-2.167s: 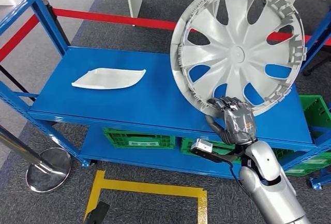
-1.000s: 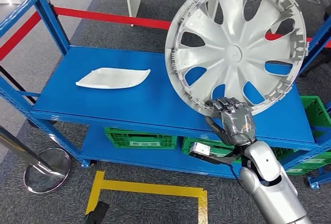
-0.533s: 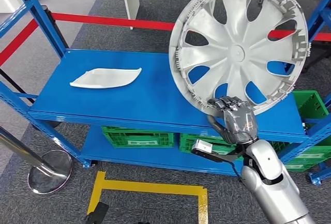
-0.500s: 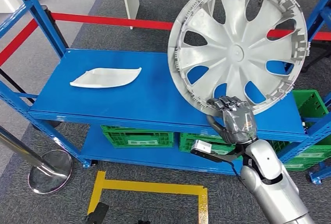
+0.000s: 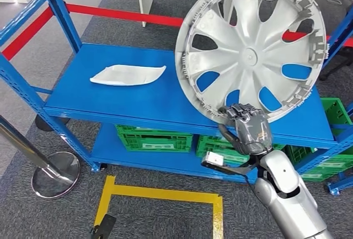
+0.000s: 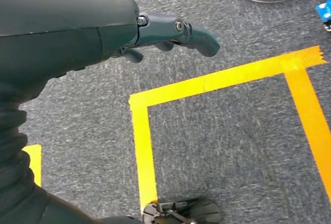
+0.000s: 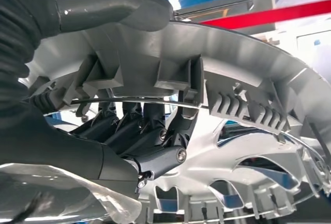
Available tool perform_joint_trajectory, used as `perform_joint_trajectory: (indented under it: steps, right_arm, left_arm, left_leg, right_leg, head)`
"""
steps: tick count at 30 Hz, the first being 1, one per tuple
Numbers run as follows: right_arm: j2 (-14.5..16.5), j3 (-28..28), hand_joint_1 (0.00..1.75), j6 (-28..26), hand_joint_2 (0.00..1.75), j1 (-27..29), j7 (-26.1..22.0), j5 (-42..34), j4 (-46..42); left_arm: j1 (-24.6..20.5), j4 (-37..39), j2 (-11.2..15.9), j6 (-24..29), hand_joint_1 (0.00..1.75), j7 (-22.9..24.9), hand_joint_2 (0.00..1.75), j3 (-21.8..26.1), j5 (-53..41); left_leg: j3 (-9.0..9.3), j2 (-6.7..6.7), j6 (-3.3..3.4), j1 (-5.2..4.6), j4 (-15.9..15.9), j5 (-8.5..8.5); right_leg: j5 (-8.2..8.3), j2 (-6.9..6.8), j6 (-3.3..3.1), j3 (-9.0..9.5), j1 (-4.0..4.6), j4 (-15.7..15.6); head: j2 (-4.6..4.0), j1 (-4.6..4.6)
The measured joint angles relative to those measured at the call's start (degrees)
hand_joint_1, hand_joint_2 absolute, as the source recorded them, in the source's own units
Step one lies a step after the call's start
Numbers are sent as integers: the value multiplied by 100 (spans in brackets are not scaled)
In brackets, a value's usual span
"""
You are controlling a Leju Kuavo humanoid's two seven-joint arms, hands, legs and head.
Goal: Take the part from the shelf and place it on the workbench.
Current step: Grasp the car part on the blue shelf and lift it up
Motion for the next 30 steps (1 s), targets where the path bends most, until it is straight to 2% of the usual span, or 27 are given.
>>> perform_joint_trajectory:
  steps: [1,2,4,5,6,7,9,10,11,12,14,15,16,17,18,20,21,22,24,25,26,27,29,30]
  right_arm:
    - [0,0,175,0,175,4,-1,2,4]
    - [0,0,175,0,175,3,-1,0,7]
    - [1,-1,175,0,175,-11,-1,-22,8]
    - [2,-2,175,0,175,-17,0,-42,4]
    - [2,-2,175,1,175,-21,1,-62,1]
    - [3,-2,175,1,175,-21,2,-79,-2]
    - [2,-7,175,3,175,-17,3,-93,-4]
    - [3,-8,175,4,175,-18,4,-99,-4]
    - [4,-9,175,6,175,-19,5,-104,-5]
    - [6,-9,175,7,175,-21,4,-108,-6]
    - [8,-7,175,9,175,-12,0,-110,-7]
    - [8,-5,175,9,175,-7,-1,-111,-7]
    - [9,-3,175,9,175,-2,-1,-113,-7]
    - [9,-1,175,9,175,1,-1,-115,-7]
    - [9,0,175,9,175,3,-1,-119,-7]
    - [8,-1,175,9,175,0,0,-131,-7]
    - [9,-2,175,9,175,-3,1,-137,-7]
    - [9,-2,175,9,175,-6,0,-140,-7]
    - [9,3,175,9,175,-3,-1,-142,-7]
    - [8,3,175,9,175,0,-2,-143,-7]
    - [7,-2,175,9,175,-1,-2,-144,-7]
    - [5,-10,175,8,175,-3,-2,-145,-7]
    - [3,-23,175,7,175,0,-1,-151,-7]
    - [2,-26,175,5,175,7,-1,-153,-7]
  left_arm:
    - [2,0,-1,0,0,0,175,1,-1]
    - [3,0,-3,0,0,0,175,1,-2]
    - [2,-1,-7,1,0,-1,175,2,-9]
    - [1,-1,-9,1,0,-2,175,2,-13]
    - [0,-1,-9,2,0,-2,175,2,-15]
    - [-1,0,-10,2,0,-2,175,2,-17]
    - [7,0,-7,4,0,-2,175,2,-17]
    - [13,0,-5,5,0,-2,175,2,-17]
    - [15,0,-2,5,0,-2,175,2,-17]
    - [14,0,-1,5,0,-2,175,2,-17]
    - [10,0,-1,4,0,-2,175,2,-17]
    - [11,1,-1,4,0,-2,175,2,-17]
    - [11,1,-1,4,0,-2,175,2,-17]
    - [11,1,-1,4,0,-2,175,2,-17]
    - [9,0,0,4,0,-2,175,2,-17]
    - [-3,-1,6,5,0,-2,175,2,-17]
    - [-7,-1,9,5,0,-2,175,2,-17]
    - [-10,0,12,5,0,-2,175,2,-19]
    - [-9,1,12,5,0,-2,175,2,-28]
    - [-11,1,13,4,0,-2,175,2,-36]
    - [-15,2,13,4,0,-1,175,2,-44]
    - [-18,2,11,3,0,1,175,2,-48]
    - [-20,2,4,1,0,4,175,2,-52]
    - [-19,2,-1,0,0,5,175,2,-52]
  left_leg:
    - [-45,0,-1,-8,9,30]
    - [-86,-2,-8,-13,20,57]
    - [-156,-5,-43,-24,53,103]
    - [-182,-5,-71,-31,66,129]
    - [-203,-6,-101,-37,78,160]
    - [-220,-6,-133,-41,79,195]
    - [-249,-12,-200,-40,85,227]
    - [-283,-15,-238,-37,146,139]
    - [-340,-18,-276,-30,305,-36]
    - [-424,-17,-312,-13,585,-292]
    - [-600,-15,-365,11,1337,-773]
    - [-628,-14,-380,17,1607,-889]
    - [-564,-14,-383,21,1673,-892]
    - [-397,-14,-376,24,1511,-801]
    - [-140,-15,-356,23,1151,-655]
    - [370,-20,-285,5,324,-487]
    - [509,-23,-249,-12,69,-456]
    - [555,-25,-214,-32,-46,-458]
    - [525,-18,-140,-42,-92,-371]
    - [499,-10,-97,-33,-123,-314]
    - [459,0,-51,-20,-153,-247]
    - [404,9,-18,-7,-176,-182]
    - [251,17,12,-13,-164,-73]
    - [171,19,10,-15,-154,-21]
  right_leg:
    - [36,-1,-5,70,1,-7]
    - [166,-1,-16,254,1,-245]
    - [413,-4,-40,792,8,-1047]
    - [473,-2,-49,985,17,-1354]
    - [482,2,-57,1089,28,-1528]
    - [478,6,-68,1106,40,-1566]
    - [552,4,-139,1029,30,-1575]
    - [601,-1,-189,989,19,-1582]
    - [657,-6,-235,942,6,-1593]
    - [709,-11,-267,899,1,-1594]
    - [800,-14,-291,778,6,-1578]
    - [840,-17,-292,715,8,-1564]
    - [875,-18,-287,653,10,-1547]
    - [907,-18,-280,595,10,-1530]
    - [937,-17,-271,547,12,-1516]
    - [1005,-15,-233,477,17,-1505]
    - [1045,-15,-201,454,17,-1508]
    - [1087,-16,-161,435,11,-1517]
    - [1149,-15,-79,411,-5,-1535]
    - [1100,-13,-48,376,-9,-1508]
    - [951,-8,-25,314,-8,-1391]
    - [721,-5,-8,223,-7,-1163]
    - [215,-1,21,22,-3,-465]
    - [101,-2,35,-29,-4,-165]
  head:
    - [0,1]
    - [0,1]
    - [0,1]
    - [0,-1]
    - [0,1]
    - [0,0]
    - [0,6]
    - [0,-4]
    - [0,-18]
    - [0,-30]
    - [0,-52]
    - [0,-51]
    - [0,-52]
    - [0,-52]
    - [0,-53]
    - [0,-47]
    - [0,-48]
    - [0,-50]
    - [0,-58]
    - [0,-57]
    - [-1,-48]
    - [-1,-37]
    - [-1,-21]
    - [0,-19]
